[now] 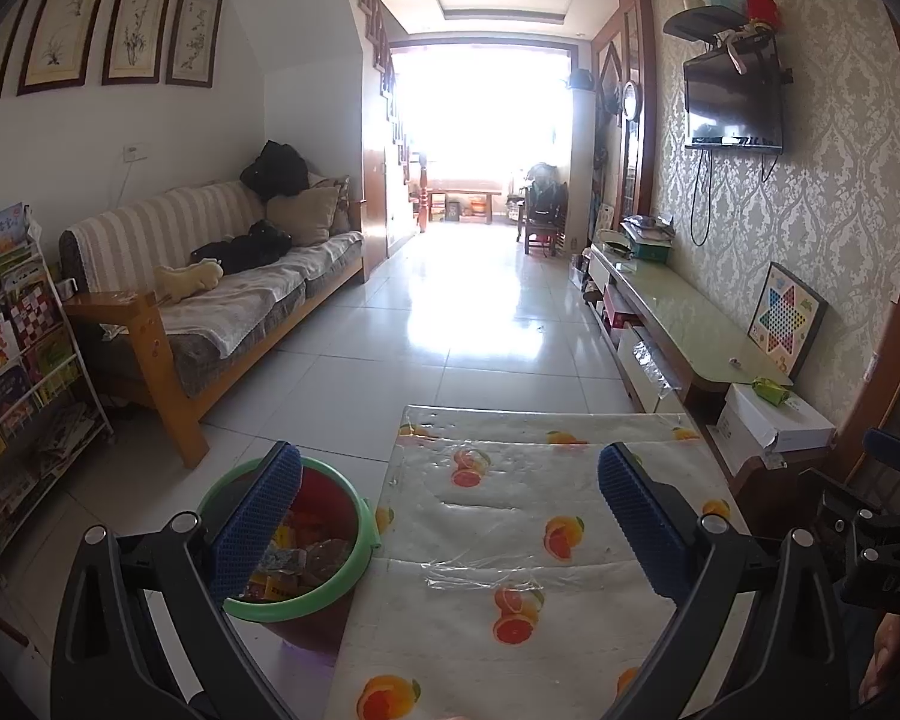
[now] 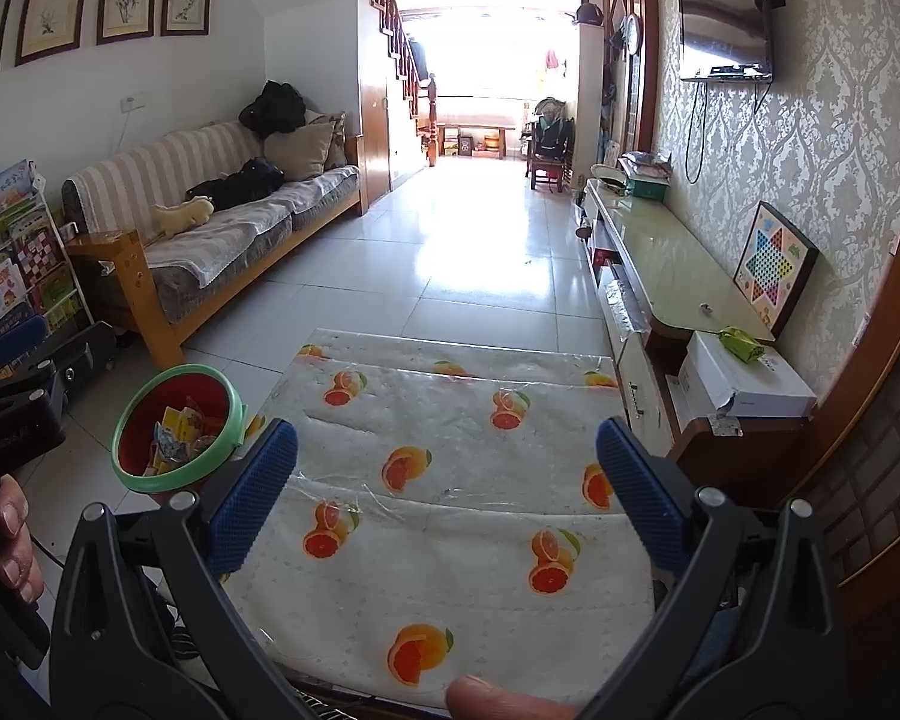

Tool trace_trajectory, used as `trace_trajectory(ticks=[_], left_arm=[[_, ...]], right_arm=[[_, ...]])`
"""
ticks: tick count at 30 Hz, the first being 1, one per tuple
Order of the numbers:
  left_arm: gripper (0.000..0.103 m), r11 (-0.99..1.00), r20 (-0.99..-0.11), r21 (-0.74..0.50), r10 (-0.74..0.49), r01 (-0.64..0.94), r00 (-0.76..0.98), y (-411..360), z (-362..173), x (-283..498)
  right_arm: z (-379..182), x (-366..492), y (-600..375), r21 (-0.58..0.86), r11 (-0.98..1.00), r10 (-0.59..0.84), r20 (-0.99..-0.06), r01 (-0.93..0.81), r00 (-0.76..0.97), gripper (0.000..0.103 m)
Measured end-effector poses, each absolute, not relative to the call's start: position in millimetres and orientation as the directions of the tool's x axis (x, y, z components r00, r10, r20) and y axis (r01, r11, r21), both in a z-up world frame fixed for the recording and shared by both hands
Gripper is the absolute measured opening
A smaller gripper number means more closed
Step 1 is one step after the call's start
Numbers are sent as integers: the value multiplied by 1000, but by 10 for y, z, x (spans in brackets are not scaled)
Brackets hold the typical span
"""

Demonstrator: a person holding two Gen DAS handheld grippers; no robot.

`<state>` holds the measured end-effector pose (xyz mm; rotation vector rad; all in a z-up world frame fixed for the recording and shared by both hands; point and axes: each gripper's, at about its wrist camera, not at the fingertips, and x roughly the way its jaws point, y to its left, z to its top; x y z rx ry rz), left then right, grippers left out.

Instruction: Collect trash

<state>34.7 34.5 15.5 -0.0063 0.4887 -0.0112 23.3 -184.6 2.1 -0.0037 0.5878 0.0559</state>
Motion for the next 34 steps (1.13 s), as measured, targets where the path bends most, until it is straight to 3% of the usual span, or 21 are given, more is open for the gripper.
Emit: trace_trajectory(ticks=[34], left_arm=[[95,1000,-463,-15,-6,-1,886,295,160,340]], right_arm=[[-7,212,-1799,4,998,48,-561,-56,826,98]])
